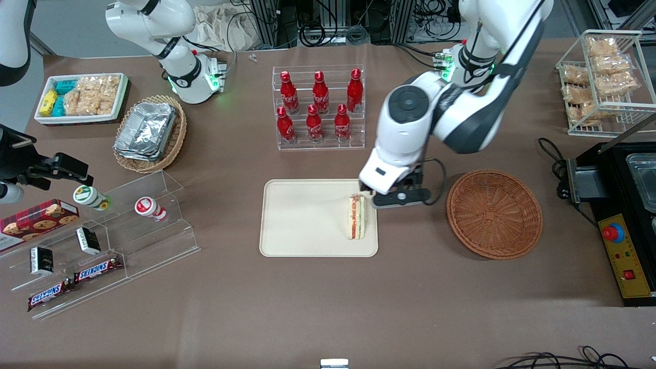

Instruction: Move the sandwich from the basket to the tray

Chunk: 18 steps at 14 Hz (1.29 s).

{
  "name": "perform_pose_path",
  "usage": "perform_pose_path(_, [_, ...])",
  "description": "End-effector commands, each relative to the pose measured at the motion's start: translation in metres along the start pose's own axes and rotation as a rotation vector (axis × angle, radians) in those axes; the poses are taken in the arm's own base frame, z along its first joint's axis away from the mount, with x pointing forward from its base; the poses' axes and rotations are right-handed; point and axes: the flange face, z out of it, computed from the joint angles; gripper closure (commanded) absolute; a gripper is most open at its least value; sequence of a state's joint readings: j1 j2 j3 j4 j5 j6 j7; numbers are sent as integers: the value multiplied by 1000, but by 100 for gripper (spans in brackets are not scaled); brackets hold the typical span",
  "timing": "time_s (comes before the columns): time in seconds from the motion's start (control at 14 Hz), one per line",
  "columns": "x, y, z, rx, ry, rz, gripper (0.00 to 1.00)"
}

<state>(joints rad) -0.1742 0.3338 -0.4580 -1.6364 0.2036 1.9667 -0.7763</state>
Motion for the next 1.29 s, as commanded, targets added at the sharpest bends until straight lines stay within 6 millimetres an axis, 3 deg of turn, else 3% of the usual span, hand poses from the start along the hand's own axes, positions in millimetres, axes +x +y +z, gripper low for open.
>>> perform_pose_path(0.0, [14,-55,-37,-25,-65,20,0])
perform_pose_path(0.14, [13,-95,-66,-28,-120,84,0])
perform_pose_path(0.29, [21,-160,-88,-13,-167,146,0])
perform_pose_path(0.5, [13,-226,-124,-27,-179,197,0])
perform_pose_path(0.64, [1,-267,-138,-27,-160,242,0])
perform_pose_path(0.71, [-6,-277,-142,-26,-151,232,0])
perform_pose_path(0.93, [-1,-277,-159,-27,-123,220,0])
perform_pose_path(1.21, [2,-278,-160,-26,-120,208,0])
